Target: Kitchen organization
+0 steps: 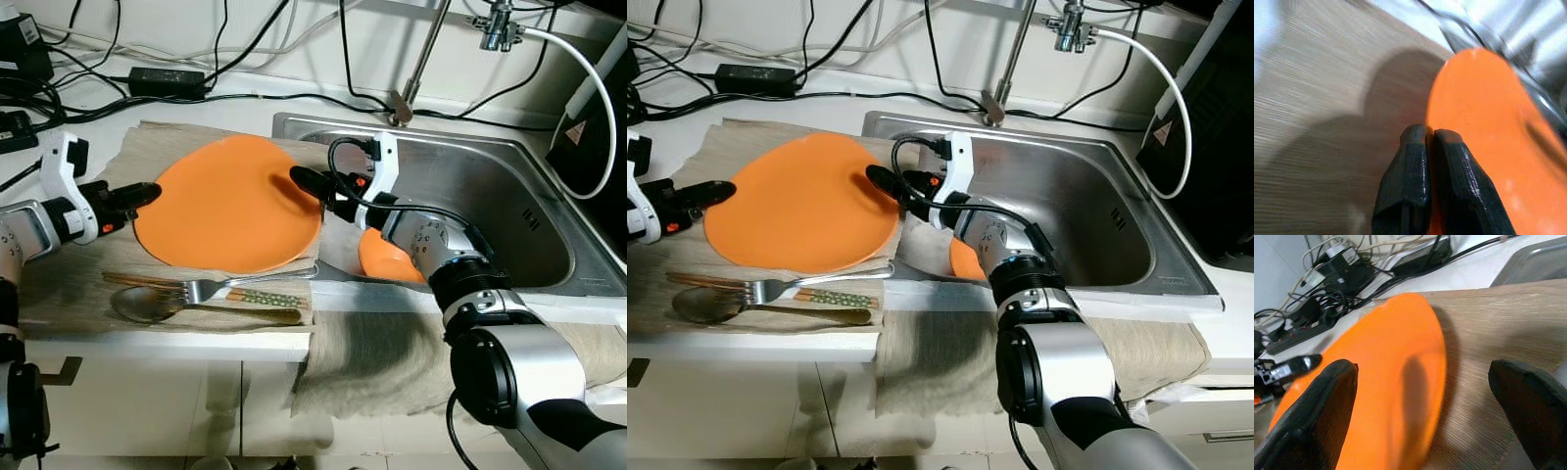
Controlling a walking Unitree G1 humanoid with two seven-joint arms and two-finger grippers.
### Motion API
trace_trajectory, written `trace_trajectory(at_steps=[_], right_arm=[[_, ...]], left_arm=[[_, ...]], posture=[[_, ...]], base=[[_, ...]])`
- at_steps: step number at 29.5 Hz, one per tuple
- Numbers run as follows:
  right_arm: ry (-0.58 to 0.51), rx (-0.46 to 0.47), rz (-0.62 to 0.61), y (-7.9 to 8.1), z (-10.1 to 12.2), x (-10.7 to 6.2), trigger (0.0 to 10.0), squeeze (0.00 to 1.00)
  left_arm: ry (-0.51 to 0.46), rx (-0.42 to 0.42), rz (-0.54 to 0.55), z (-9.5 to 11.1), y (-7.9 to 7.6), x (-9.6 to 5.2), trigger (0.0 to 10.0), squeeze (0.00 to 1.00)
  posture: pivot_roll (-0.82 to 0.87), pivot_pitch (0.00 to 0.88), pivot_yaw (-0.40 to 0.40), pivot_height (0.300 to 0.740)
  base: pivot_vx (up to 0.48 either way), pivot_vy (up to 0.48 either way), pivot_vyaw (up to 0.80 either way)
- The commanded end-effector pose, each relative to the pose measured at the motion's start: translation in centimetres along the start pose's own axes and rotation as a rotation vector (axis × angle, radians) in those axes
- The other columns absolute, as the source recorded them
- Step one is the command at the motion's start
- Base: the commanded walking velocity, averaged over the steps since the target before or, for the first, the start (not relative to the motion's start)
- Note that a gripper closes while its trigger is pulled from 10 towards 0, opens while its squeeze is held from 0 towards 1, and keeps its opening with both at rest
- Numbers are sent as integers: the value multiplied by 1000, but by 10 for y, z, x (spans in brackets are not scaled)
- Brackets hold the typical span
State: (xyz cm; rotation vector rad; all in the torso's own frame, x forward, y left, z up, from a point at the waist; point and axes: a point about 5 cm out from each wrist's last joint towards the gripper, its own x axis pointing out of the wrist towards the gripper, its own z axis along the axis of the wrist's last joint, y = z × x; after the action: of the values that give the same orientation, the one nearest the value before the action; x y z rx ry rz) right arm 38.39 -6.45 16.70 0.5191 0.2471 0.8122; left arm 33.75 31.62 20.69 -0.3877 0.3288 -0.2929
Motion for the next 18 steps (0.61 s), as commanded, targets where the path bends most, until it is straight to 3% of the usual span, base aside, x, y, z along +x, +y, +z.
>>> trace_trajectory(at_steps=[1, 3, 7, 14, 18], right_arm=[[-32, -2, -36, -6, 6, -4, 10000, 0], [-63, 5, -60, -9, 12, -6, 10000, 0], [-73, 7, -58, -9, 15, -7, 10000, 0], [-87, 0, -52, -8, 20, -7, 10000, 0], [-93, 6, -43, -6, 21, -5, 10000, 0]], left_arm=[[-67, 0, 56, 10, 4, -2, 0, 0], [-210, -45, 150, 27, 13, -8, 0, 0], [-285, -57, 174, 36, 16, -13, 0, 0], [-426, -116, 154, 54, 13, -17, 0, 0], [-478, -168, 65, 63, 3, -17, 0, 0]], posture=[[-3, 0, -126, 740], [-4, 0, -126, 740], [-4, 0, -127, 740], [-4, 0, -127, 740], [-6, 0, -127, 740]], base=[[0, 0, 0], [0, 0, 0], [0, 0, 0], [0, 0, 0], [0, 0, 0]])
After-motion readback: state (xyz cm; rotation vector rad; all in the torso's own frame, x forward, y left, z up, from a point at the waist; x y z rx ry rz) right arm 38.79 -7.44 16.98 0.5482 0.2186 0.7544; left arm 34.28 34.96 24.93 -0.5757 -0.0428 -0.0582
